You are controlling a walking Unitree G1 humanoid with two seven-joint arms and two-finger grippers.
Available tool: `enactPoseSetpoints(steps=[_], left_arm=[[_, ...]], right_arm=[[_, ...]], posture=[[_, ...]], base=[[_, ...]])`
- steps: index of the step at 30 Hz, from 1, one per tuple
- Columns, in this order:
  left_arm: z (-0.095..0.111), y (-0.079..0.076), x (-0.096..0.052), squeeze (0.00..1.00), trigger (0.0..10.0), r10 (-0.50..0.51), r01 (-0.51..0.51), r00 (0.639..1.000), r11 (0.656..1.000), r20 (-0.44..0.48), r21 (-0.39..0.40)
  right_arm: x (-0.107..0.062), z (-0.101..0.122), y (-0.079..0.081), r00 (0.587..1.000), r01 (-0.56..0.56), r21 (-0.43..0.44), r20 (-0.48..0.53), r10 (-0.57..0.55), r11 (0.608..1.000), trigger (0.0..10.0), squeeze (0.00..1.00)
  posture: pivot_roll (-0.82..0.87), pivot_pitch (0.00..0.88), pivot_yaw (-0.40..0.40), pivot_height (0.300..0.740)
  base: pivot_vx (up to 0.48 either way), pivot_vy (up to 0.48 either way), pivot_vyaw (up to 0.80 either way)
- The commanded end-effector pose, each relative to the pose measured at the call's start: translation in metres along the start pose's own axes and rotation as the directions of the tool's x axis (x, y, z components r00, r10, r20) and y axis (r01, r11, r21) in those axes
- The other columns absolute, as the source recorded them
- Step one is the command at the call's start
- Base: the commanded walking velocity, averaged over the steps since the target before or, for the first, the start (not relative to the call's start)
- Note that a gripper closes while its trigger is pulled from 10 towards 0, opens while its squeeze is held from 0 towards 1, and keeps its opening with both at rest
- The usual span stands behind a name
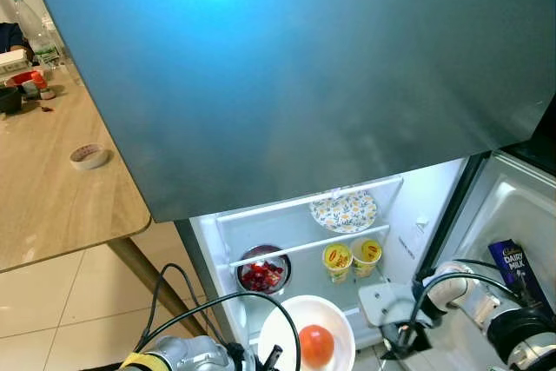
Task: Restocking fridge
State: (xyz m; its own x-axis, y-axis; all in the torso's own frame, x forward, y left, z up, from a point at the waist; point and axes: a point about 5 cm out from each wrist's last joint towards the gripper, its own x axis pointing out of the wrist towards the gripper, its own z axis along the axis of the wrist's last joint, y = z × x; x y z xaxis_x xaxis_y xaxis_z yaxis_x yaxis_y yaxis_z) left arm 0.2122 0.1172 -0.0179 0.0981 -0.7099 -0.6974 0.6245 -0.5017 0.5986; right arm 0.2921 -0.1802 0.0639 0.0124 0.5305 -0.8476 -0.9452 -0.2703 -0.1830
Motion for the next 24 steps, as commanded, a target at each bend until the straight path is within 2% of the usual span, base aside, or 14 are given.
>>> enactPoseSetpoints(steps=[1, 5, 10, 12, 16, 24], left_arm=[[-0.005, 0.0, -0.008, 0.0, 10.0, 0.0, 0.001, 1.0, 1.0, -0.009, 0.022], [-0.006, 0.001, -0.008, 0.0, 10.0, 0.005, -0.004, 1.0, 1.0, -0.014, 0.025], [-0.004, 0.003, -0.005, 0.0, 10.0, 0.008, -0.007, 1.0, 1.0, -0.009, 0.03], [-0.001, 0.004, -0.003, 0.0, 10.0, 0.009, -0.009, 1.0, 0.999, 0.008, 0.039], [0.002, 0.006, -0.001, 0.0, 10.0, 0.013, -0.014, 1.0, 0.999, 0.026, 0.047], [0.003, 0.008, 0.001, 0.0, 10.0, 0.016, -0.018, 0.999, 0.999, 0.035, 0.05]], right_arm=[[0.002, 0.005, 0.002, 0.999, -0.041, -0.052, -0.004, 0.041, 0.998, 10.0, 0.0], [0.001, 0.01, 0.008, 0.993, -0.115, -0.102, -0.006, 0.115, 0.988, 10.0, 0.0], [0.009, 0.015, 0.01, 0.993, -0.12, -0.132, -0.006, 0.12, 0.984, 10.0, 0.0], [0.022, 0.022, 0.012, 0.994, -0.11, -0.162, -0.004, 0.111, 0.981, 10.0, 0.0], [0.034, 0.026, 0.012, 0.997, -0.074, -0.201, -0.026, 0.07, 0.977, 10.0, 0.0], [0.041, 0.031, 0.008, 0.998, -0.037, -0.253, -0.063, 0.022, 0.967, 10.0, 0.0]], posture=[[-0.07, 0.008, 0.055, 0.74], [-0.07, 0.007, 0.052, 0.74], [-0.07, 0.007, 0.052, 0.74], [-0.07, 0.007, 0.053, 0.74], [-0.07, 0.007, 0.053, 0.74], [-0.07, 0.007, 0.059, 0.74]], base=[[0.0, 0.0, 0.0], [0.0, 0.0, 0.0], [0.0, 0.0, 0.0], [0.0, 0.0, 0.0], [0.0, 0.0, 0.0], [0.0, 0.0, 0.0]])
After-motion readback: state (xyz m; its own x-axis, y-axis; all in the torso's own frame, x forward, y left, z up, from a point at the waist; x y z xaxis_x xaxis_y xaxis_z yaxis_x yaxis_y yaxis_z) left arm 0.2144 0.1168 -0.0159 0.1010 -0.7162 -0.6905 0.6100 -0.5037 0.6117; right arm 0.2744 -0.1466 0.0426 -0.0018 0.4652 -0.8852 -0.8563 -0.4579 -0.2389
